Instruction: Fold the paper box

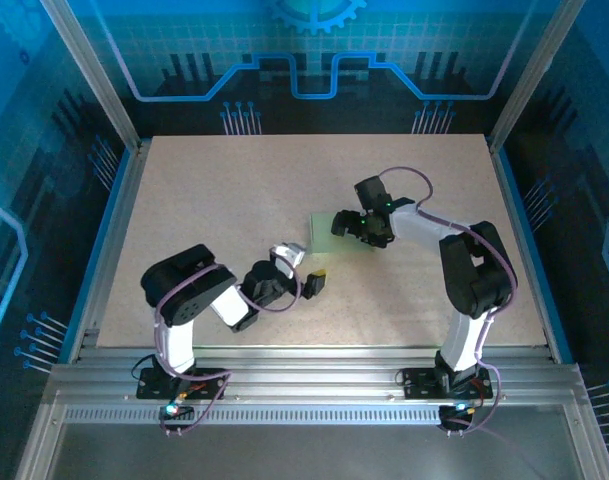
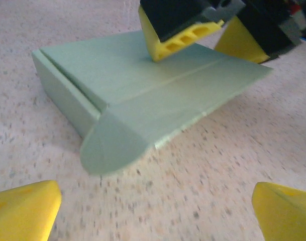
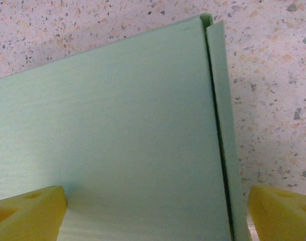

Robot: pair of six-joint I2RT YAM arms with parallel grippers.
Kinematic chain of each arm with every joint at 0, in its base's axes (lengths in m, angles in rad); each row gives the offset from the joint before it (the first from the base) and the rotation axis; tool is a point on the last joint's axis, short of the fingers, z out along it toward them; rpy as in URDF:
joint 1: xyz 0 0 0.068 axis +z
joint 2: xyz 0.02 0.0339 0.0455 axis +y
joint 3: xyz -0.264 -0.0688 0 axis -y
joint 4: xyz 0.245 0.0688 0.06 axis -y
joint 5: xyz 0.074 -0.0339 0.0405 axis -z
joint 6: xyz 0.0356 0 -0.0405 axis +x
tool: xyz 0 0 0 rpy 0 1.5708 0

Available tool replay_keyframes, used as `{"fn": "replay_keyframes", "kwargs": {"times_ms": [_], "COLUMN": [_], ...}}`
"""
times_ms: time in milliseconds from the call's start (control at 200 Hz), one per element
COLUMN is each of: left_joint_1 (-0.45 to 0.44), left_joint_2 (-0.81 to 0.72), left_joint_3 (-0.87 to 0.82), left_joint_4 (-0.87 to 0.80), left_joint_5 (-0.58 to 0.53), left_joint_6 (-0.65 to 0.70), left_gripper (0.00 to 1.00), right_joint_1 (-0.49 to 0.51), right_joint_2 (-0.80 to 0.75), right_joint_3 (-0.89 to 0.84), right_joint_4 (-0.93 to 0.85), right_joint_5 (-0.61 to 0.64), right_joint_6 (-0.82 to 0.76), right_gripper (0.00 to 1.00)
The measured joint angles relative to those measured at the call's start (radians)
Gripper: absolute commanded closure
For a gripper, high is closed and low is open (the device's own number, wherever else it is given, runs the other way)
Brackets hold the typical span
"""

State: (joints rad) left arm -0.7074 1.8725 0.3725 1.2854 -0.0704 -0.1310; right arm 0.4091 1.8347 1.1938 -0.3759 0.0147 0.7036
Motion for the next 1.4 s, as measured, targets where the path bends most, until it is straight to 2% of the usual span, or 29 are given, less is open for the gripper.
{"fn": "replay_keyframes", "kwargs": {"times_ms": [130,255,355,480,680,805,875,966,1141,1401], "left_joint_1": [0.021,0.037,0.068,0.117,0.212,0.236,0.245,0.253,0.257,0.259], "left_joint_2": [-0.122,-0.237,-0.32,-0.355,-0.231,-0.125,-0.074,-0.013,0.039,0.09], "left_joint_3": [-0.072,-0.071,-0.009,0.164,0.517,0.677,0.74,0.814,0.85,0.884], "left_joint_4": [-0.015,-0.077,-0.232,-0.501,-0.916,-1.125,-1.223,-1.334,-1.431,-1.456], "left_joint_5": [0.055,0.073,0.067,0.016,0.006,0.062,0.102,0.137,0.192,0.249], "left_joint_6": [-0.053,-0.114,-0.186,-0.276,-0.421,-0.484,-0.506,-0.523,-0.526,-0.549], "left_gripper": [0.01,0.01,0.01,0.04,0.2,0.3,0.42,0.43,0.46,0.62], "right_joint_1": [-0.003,-0.006,-0.008,-0.014,-0.026,-0.042,-0.052,-0.063,-0.077,-0.097], "right_joint_2": [0.01,0.019,0.025,0.03,0.031,0.031,0.031,0.031,0.038,0.043], "right_joint_3": [0.009,0.01,0.01,0.011,0.011,0.008,0.002,-0.003,-0.003,-0.005], "right_joint_4": [-0.001,0.002,0.004,0.016,0.037,0.045,0.054,0.062,0.069,0.089], "right_joint_5": [0.003,0.009,0.011,0.008,-0.01,-0.042,-0.061,-0.085,-0.127,-0.173], "right_joint_6": [-0.005,-0.016,-0.031,-0.042,-0.045,-0.045,-0.045,-0.04,-0.033,-0.03], "right_gripper": [0.09,0.15,0.18,0.22,0.31,0.32,0.33,0.32,0.3,0.28]}}
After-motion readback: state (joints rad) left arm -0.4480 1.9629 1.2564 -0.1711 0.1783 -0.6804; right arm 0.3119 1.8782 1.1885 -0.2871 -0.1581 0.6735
